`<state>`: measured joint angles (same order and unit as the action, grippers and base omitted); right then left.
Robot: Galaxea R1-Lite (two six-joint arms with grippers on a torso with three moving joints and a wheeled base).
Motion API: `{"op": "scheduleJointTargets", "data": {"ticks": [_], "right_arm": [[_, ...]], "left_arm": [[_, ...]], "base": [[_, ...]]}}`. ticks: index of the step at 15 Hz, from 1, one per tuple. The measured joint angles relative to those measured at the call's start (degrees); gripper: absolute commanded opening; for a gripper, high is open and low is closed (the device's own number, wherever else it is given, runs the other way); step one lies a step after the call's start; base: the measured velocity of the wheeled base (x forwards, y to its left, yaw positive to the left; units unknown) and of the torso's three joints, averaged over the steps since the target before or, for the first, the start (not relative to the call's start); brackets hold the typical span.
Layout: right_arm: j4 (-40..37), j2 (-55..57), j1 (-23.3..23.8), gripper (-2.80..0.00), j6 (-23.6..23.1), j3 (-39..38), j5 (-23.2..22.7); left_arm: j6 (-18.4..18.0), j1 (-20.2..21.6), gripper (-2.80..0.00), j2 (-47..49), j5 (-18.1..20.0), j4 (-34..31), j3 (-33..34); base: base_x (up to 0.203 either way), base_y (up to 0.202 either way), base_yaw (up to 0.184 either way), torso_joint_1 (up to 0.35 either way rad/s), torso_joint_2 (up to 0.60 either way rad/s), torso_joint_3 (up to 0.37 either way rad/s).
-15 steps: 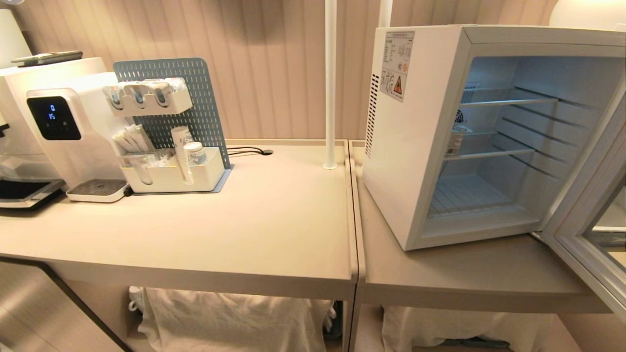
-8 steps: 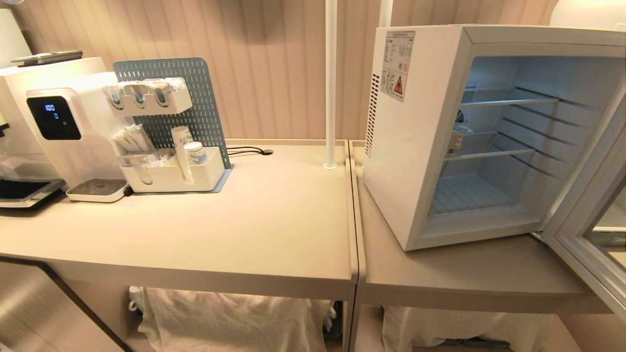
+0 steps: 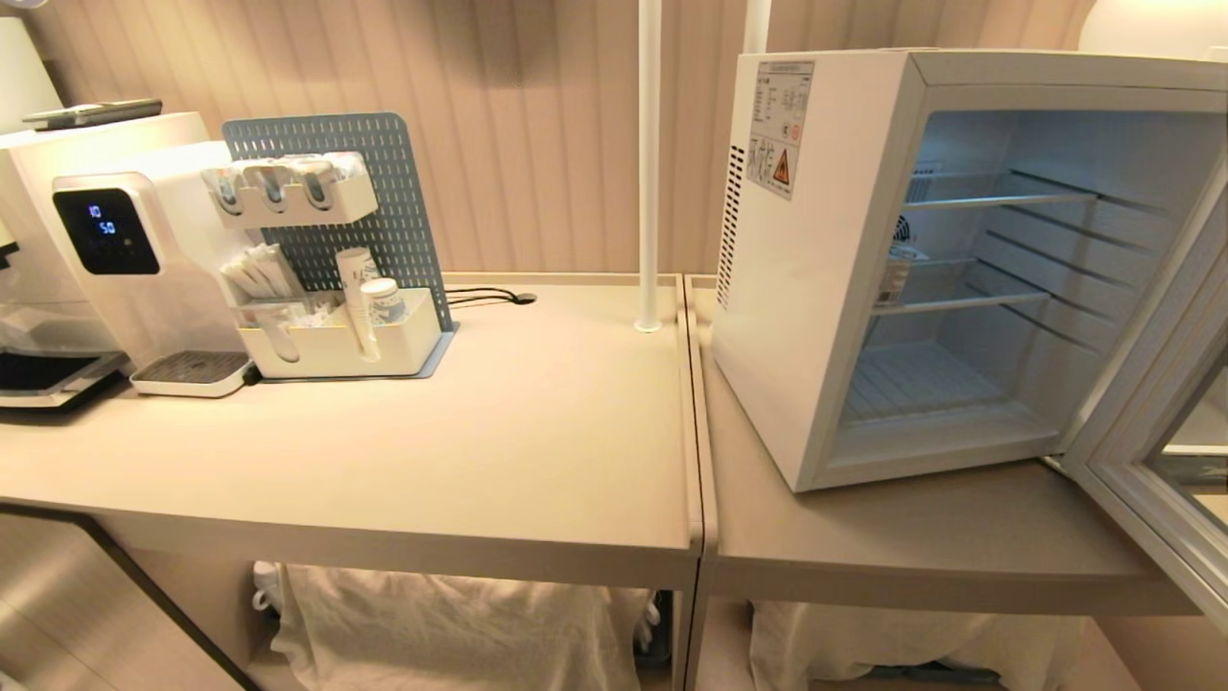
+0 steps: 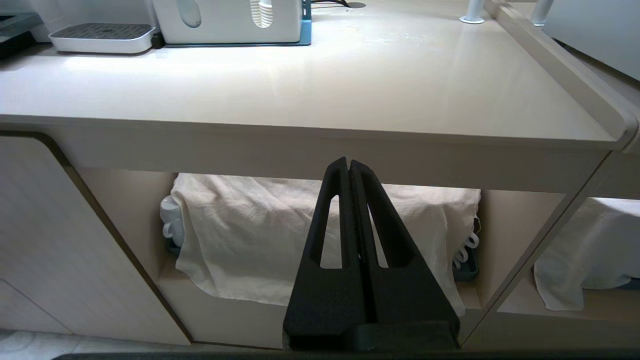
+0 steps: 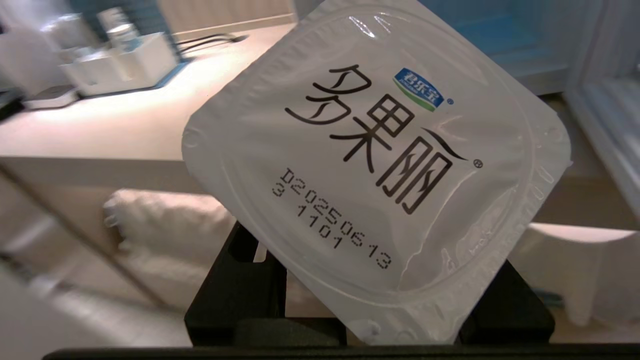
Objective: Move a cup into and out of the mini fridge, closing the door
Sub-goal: Place the yoghurt on the table
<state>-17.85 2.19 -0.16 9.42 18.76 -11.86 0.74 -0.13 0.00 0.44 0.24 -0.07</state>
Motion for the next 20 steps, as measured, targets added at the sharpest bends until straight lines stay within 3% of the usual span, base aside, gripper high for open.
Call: {"op": "scheduleJointTargets", "data": {"ticks": [2,4,7,9,13,16,20], "right_arm": [[12.47,-1.32,0.05,-2.80,-3.24,-10.53,3.61],[18.78,-1.89,0.06,-2.80,-5.88,-16.37,6.36],[10.64,-2.14,0.05,-2.80,-6.06,-14.59,9.21],[9.50,-2.16,0.02,-2.80,-5.68,-14.08,10.50],[9.45,-2.16,-0.02,-2.80,-12.49,-13.78,10.79],[9.53,-2.16,0.00,-2.80,-8.12,-13.89,11.10],[9.53,-2.16,-0.09,-2.80,-7.52,-14.08,11.02]], "left_arm": [[-0.01,-0.09,-2.80,0.00,0.05,0.00,0.00],[-0.01,-0.04,-2.80,0.00,0.02,0.00,0.00],[-0.06,-0.05,-2.80,0.00,0.02,0.00,0.02],[-0.06,-0.07,-2.80,0.00,0.01,-0.01,0.02],[-0.12,-0.02,-2.80,0.00,0.00,-0.02,0.02],[-0.28,-0.09,-2.80,0.00,0.02,0.00,0.05],[-0.58,0.06,-2.80,0.00,0.00,-0.02,0.02]], "base": [[0.000,0.000,0.000,0.000,0.00,0.000],[0.000,0.000,0.000,0.000,0.00,0.000],[0.000,0.000,0.000,0.000,0.00,0.000],[0.000,0.000,0.000,0.000,0.00,0.000],[0.000,0.000,0.000,0.000,0.00,0.000],[-0.149,0.117,-0.005,0.001,0.01,0.002],[-0.034,0.133,-0.001,0.004,0.00,0.002]]}}
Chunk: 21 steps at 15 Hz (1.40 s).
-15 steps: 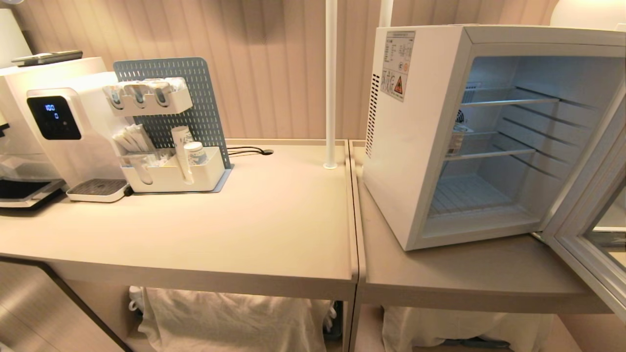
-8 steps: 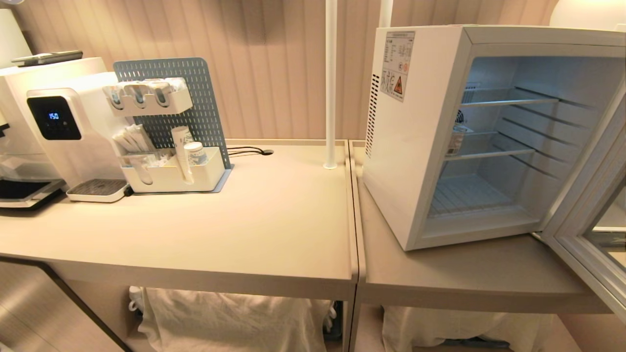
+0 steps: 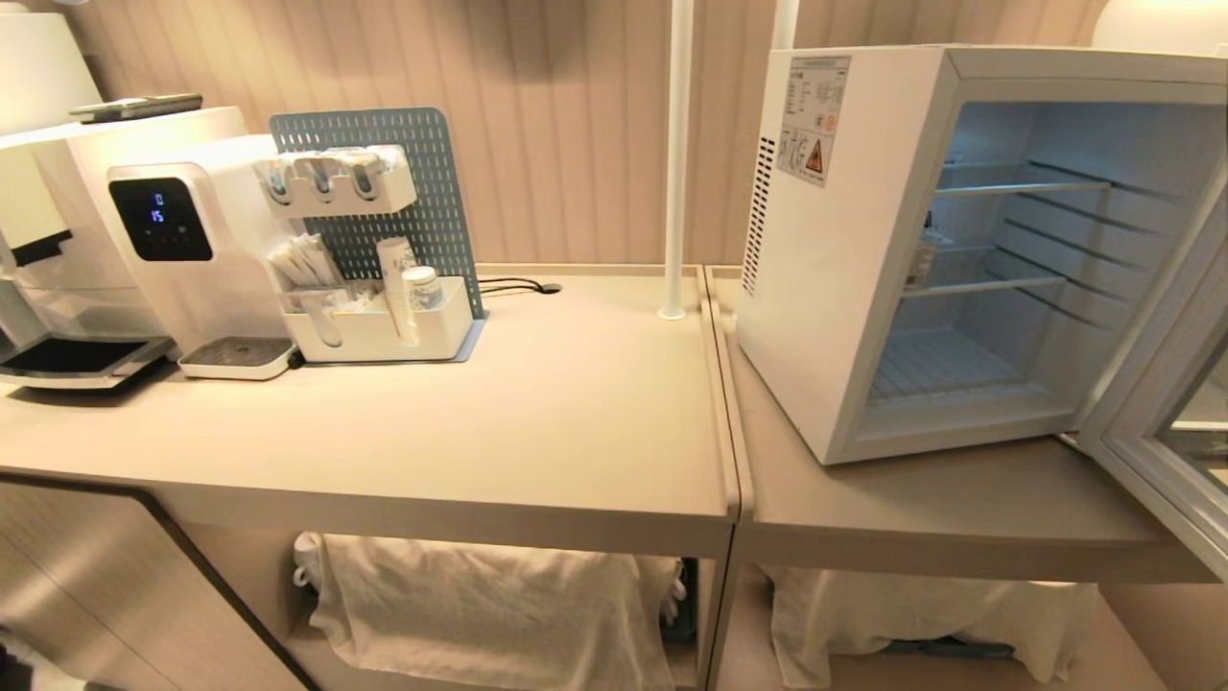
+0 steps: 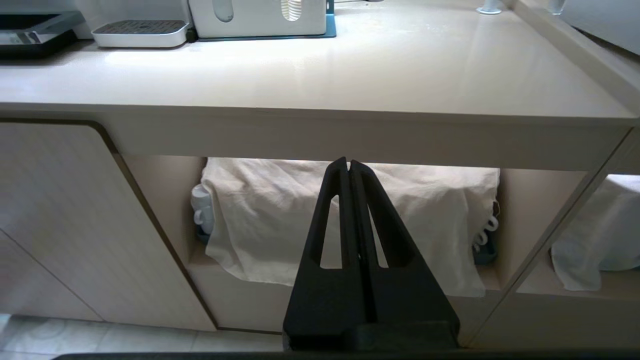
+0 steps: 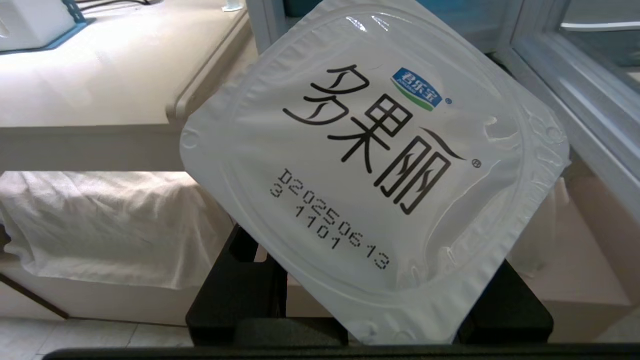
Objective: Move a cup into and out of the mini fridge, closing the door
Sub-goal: Place the yoghurt on the table
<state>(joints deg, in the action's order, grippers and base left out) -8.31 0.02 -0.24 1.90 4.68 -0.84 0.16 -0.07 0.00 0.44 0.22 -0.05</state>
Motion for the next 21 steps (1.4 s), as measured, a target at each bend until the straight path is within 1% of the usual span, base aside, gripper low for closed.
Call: {"op": "scheduleJointTargets", "data": {"ticks": [21], "right_arm": [[-0.25,0.00,0.09,-2.80,0.92,0.17,-0.09]], "left_arm": [[-0.09,-0.14,-2.80,0.11,-0.11,0.02,-0.05]], "base": [[0.000,0.192,0.000,0.002,0.00,0.002]]}}
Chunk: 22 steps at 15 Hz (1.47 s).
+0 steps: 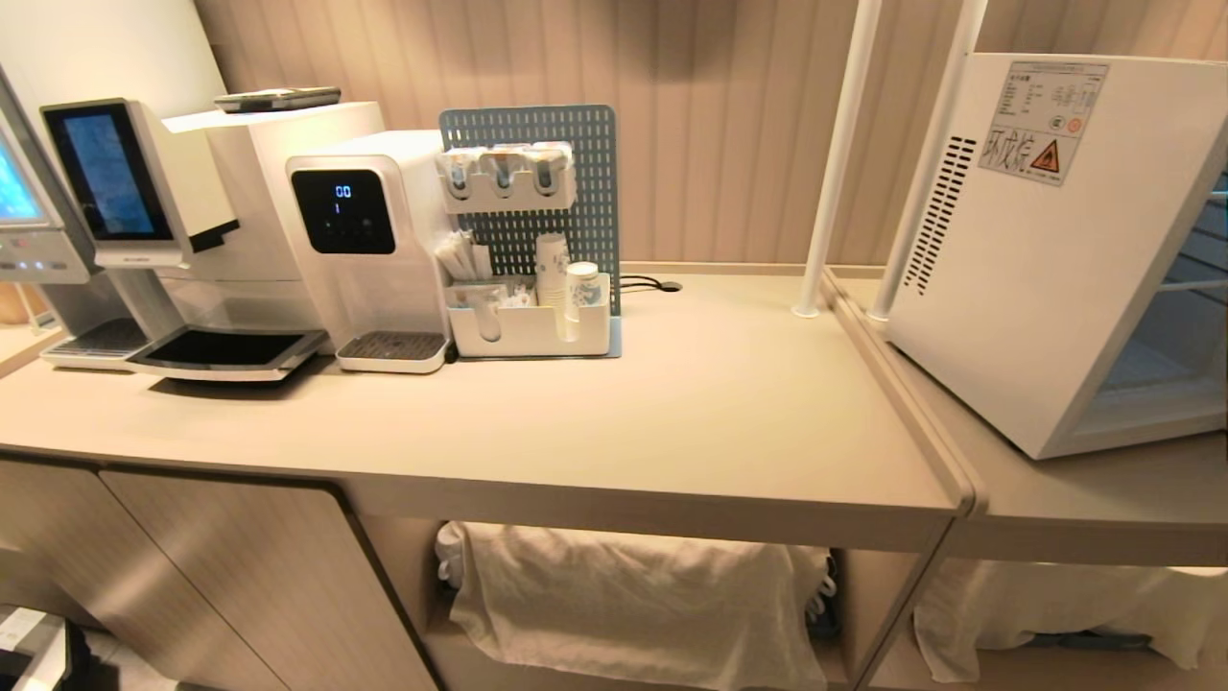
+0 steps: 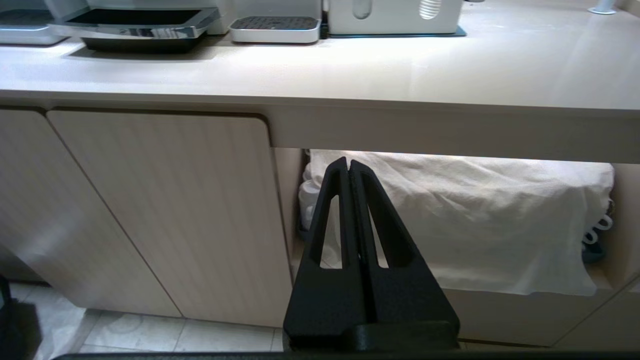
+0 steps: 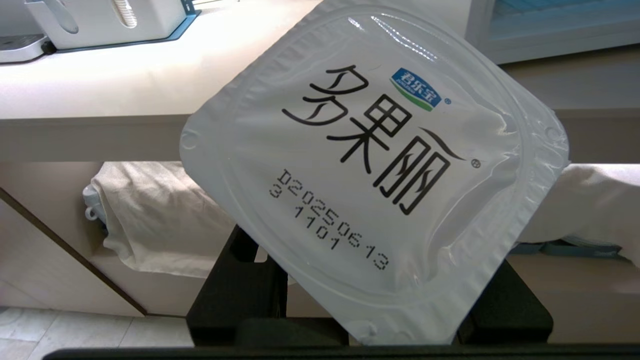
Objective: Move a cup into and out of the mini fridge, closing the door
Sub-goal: Place the yoghurt on the table
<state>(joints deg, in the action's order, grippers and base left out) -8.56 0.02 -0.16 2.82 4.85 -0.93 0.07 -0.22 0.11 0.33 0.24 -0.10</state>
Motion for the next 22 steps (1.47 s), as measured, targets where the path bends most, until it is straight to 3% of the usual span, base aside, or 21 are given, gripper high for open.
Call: {"op": "scheduleJointTargets", "data": {"ticks": [5,9,13,16,19,22], "right_arm": [[-0.49,0.00,0.13,-2.80,0.75,0.76,-0.32],[-3.24,5.80,0.09,-2.80,3.16,12.79,-4.27],[-5.80,28.51,0.05,-2.80,5.19,25.47,-10.23],[-4.31,48.33,-0.05,-2.80,2.44,30.38,-15.84],[3.64,67.01,-0.06,-2.80,0.64,32.33,-18.31],[17.69,83.45,-0.24,-2.80,0.42,32.85,-16.84]], "left_arm": [[0.59,-0.05,-2.80,0.00,0.05,-0.02,0.02],[0.72,0.00,-2.80,0.00,0.08,-0.02,0.05],[0.77,0.06,-2.80,0.00,0.02,0.01,0.05],[0.87,0.01,-2.80,0.00,0.01,0.00,0.05],[0.91,0.06,-2.80,0.00,0.00,-0.01,0.10],[0.96,0.00,-2.80,0.00,0.00,-0.02,0.10]], "base": [[0.000,0.165,0.000,0.003,0.00,0.003],[0.000,0.000,0.000,0.000,0.00,0.000],[0.000,0.000,0.000,0.000,0.00,0.000],[0.000,0.000,0.000,0.000,0.00,0.000],[0.000,0.000,0.000,0.000,0.00,0.000],[0.000,0.000,0.000,0.000,0.00,0.000]]}}
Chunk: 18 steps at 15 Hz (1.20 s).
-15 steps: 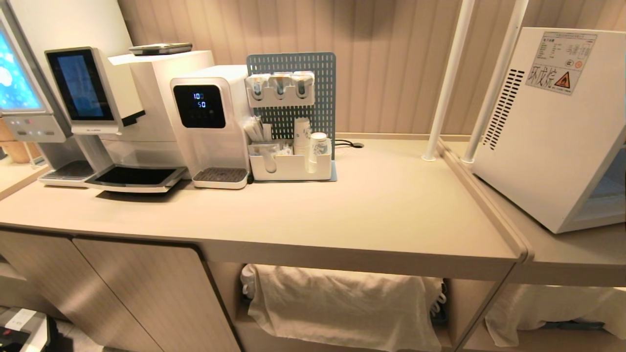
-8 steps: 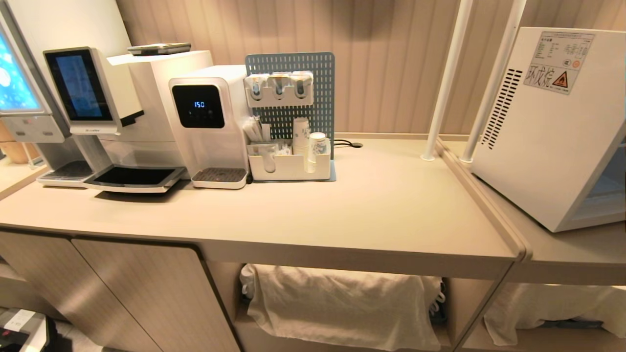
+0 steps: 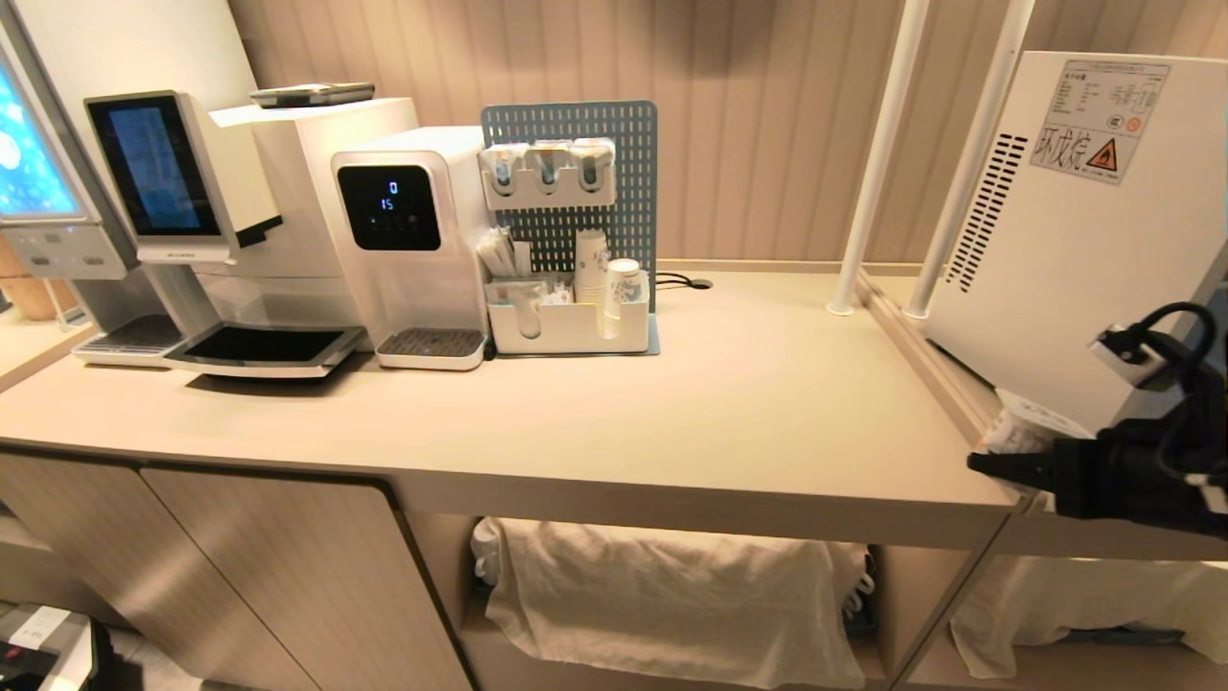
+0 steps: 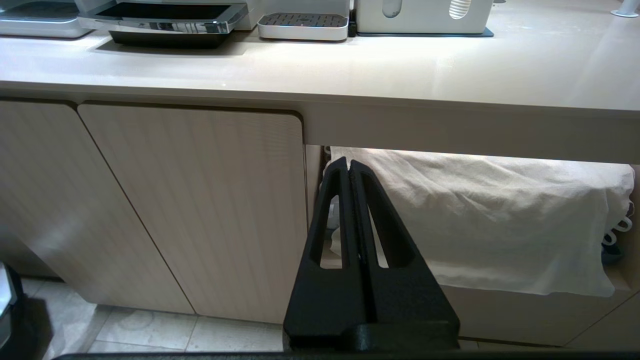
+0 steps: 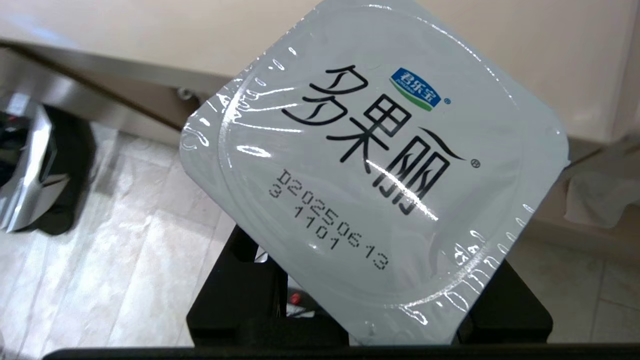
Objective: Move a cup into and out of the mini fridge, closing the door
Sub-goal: Place the yoghurt on the table
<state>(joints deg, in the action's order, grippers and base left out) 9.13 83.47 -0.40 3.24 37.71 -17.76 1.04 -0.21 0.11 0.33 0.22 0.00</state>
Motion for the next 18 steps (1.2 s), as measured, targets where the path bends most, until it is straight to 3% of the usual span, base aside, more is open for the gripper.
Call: {"op": "scheduleJointTargets", "data": {"ticks": [3,6,8,10,13,18], "right_arm": [[17.76,14.95,-2.02,-2.80,-0.24,1.01,7.56],[32.17,28.37,-5.84,-2.80,-0.50,6.68,20.86],[35.99,35.99,-7.93,-2.80,-0.69,14.88,30.24],[35.11,42.42,-9.33,-2.80,-0.88,22.77,36.46],[31.94,50.07,-10.21,-2.80,-1.04,31.09,38.32],[27.25,57.26,-10.34,-2.80,-0.98,37.52,38.02]], "left_arm": [[0.00,0.08,-2.80,0.00,0.00,0.02,0.00],[0.05,0.05,-2.80,0.00,0.01,0.02,0.00],[0.23,-0.01,-2.80,0.00,0.02,0.02,0.00],[0.23,0.01,-2.80,0.00,0.02,0.02,0.00],[0.26,0.05,-2.80,0.00,0.00,0.02,0.00],[0.26,0.01,-2.80,0.00,0.00,0.02,0.00]], "base": [[0.000,0.000,0.000,0.000,0.00,0.000],[0.000,0.000,0.000,0.000,0.00,0.000],[0.000,0.000,0.000,0.000,0.00,0.000],[0.000,0.000,0.000,0.000,0.00,0.000],[0.000,0.000,0.000,0.000,0.00,0.000],[0.000,0.000,0.000,0.000,0.00,0.000]]}}
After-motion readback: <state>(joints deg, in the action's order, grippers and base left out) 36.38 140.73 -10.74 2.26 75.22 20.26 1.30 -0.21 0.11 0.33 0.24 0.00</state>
